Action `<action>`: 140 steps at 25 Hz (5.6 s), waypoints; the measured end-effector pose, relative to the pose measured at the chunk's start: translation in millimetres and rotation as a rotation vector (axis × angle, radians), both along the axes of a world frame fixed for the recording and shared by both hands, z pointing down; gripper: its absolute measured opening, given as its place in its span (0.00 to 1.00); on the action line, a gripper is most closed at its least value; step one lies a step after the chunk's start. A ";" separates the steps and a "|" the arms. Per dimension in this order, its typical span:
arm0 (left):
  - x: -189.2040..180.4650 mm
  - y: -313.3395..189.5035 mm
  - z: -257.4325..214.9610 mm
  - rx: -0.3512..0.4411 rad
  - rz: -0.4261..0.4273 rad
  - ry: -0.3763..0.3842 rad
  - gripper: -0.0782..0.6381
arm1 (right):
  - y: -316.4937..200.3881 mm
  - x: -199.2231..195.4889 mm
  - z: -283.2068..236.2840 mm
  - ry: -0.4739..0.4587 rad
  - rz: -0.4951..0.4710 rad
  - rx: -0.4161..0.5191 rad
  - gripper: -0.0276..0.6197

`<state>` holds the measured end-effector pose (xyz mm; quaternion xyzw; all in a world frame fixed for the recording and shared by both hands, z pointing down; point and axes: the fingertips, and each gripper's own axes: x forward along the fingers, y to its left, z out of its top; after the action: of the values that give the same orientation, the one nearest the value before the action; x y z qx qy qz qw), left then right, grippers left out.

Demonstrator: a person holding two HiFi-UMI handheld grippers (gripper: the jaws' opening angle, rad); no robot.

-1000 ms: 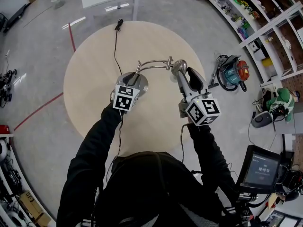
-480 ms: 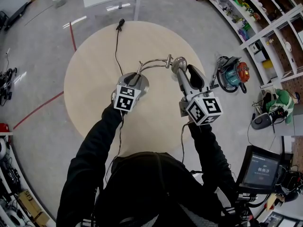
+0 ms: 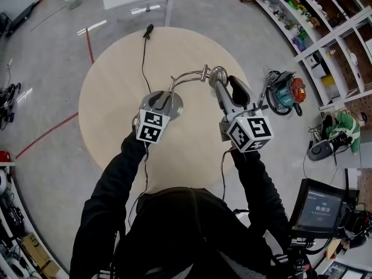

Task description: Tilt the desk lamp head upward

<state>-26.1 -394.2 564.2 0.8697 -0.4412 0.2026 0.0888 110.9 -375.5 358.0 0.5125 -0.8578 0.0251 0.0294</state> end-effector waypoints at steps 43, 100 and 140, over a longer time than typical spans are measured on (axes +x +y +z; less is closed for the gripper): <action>20.7 -16.3 -61.8 0.106 0.021 0.080 0.21 | -15.0 -40.8 -31.3 0.029 -0.072 0.069 0.30; 15.7 -17.8 -69.6 0.005 -0.048 0.309 0.15 | -19.1 -66.0 -38.2 0.024 -0.294 0.005 0.29; 6.0 -18.8 -71.3 -0.039 -0.081 0.346 0.19 | -30.6 -121.3 -51.6 0.213 -0.332 -0.004 0.29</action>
<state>-20.1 -413.0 492.9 0.8712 -0.4502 0.0548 0.1882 -10.5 -406.1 306.4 0.3636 -0.9226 -0.0327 0.1245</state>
